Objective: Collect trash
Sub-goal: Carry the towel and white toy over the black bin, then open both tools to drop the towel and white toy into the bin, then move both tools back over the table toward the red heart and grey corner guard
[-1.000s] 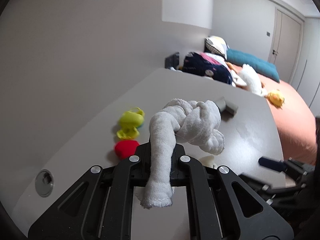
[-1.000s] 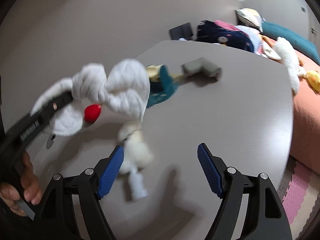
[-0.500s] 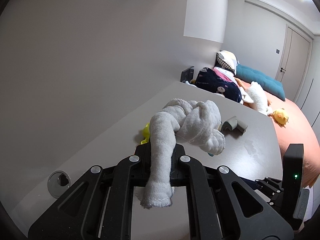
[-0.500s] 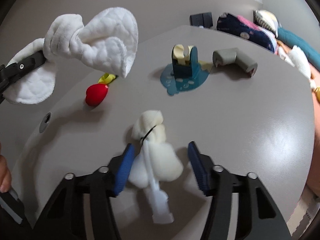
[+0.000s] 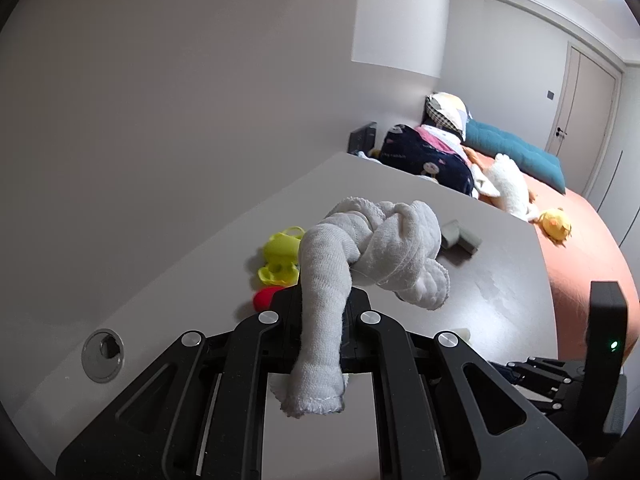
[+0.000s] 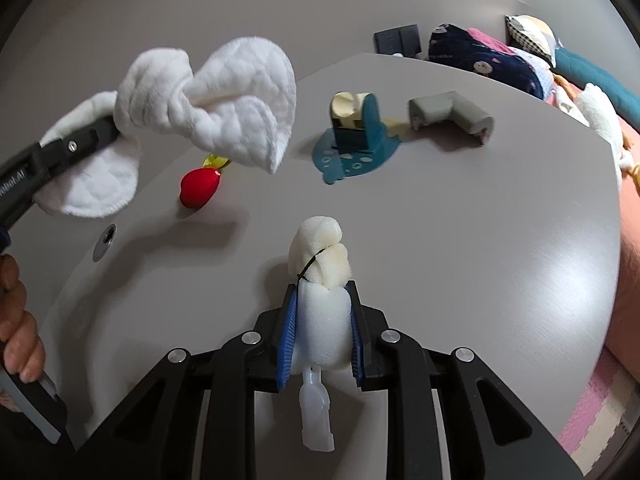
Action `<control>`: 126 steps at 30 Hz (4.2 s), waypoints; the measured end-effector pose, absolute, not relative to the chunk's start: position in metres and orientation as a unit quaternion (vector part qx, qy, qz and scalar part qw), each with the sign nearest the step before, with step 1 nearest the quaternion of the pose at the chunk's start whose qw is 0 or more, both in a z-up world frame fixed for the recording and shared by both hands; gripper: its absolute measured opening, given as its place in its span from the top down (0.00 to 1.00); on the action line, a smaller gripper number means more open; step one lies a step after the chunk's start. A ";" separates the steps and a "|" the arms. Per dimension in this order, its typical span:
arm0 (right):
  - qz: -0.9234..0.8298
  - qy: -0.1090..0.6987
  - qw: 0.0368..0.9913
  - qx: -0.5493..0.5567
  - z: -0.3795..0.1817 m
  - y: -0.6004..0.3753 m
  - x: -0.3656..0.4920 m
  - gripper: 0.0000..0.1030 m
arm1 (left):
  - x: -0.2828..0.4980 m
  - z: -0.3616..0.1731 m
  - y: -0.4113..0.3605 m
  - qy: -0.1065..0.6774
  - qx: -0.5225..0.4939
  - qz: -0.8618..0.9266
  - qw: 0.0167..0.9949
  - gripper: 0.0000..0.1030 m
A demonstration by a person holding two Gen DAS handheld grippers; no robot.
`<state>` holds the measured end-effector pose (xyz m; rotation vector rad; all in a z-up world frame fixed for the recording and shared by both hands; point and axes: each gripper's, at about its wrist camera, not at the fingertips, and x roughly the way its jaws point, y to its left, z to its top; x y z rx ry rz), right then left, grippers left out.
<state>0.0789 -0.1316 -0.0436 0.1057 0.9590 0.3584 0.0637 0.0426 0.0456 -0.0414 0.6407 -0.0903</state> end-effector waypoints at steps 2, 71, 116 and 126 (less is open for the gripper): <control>0.169 0.454 0.873 0.056 -0.039 -0.139 0.074 0.76 | 0.060 0.047 0.034 0.316 -0.019 -0.048 0.947 0.93; -0.114 0.321 0.918 0.205 0.029 -0.451 -0.081 0.27 | -0.024 0.013 -0.267 0.335 0.179 -0.285 0.880 0.10; 0.061 0.391 0.912 0.110 -0.001 -0.278 0.052 0.27 | 0.048 -0.005 -0.077 0.369 0.084 -0.106 0.920 0.10; 0.090 0.406 0.906 0.076 -0.011 -0.241 0.097 0.27 | 0.075 -0.010 -0.035 0.375 0.060 -0.070 0.922 0.10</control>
